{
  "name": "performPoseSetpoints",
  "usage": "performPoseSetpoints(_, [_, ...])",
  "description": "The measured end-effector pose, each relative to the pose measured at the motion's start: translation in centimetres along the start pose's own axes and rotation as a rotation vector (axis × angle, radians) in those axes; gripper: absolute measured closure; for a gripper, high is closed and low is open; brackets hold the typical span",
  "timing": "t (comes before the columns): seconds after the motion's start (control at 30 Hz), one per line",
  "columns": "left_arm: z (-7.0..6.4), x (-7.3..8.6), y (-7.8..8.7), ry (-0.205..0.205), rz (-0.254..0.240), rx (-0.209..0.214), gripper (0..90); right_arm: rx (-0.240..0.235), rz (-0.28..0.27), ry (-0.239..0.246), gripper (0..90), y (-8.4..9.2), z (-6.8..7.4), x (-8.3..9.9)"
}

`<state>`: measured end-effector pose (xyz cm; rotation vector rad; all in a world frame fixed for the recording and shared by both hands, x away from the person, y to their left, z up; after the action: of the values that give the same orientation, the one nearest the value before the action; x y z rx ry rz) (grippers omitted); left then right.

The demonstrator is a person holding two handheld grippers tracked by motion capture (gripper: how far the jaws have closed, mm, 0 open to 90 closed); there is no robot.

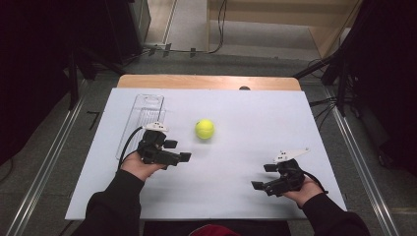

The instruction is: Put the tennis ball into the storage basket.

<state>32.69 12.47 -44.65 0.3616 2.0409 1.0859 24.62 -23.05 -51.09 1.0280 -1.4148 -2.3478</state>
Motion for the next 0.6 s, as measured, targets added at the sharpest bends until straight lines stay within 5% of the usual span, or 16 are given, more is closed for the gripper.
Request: performPoseSetpoints(0.6, [0.4,-1.6,-1.3,0.021,0.019,-0.044,17.6,0.007,0.000,0.002,11.6,0.0,-0.1,0.0])
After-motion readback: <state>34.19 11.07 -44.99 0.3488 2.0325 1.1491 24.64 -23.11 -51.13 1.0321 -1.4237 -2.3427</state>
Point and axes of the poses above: each handheld gripper's, and its own axes: y roughly backward along the jaws, x roughly out of its underside, z roughly to its left, the point moved 3 cm from there along -y, roughly forward along the jaws, and after that the axes turned 12 degrees about z, right-handed, at the moved point
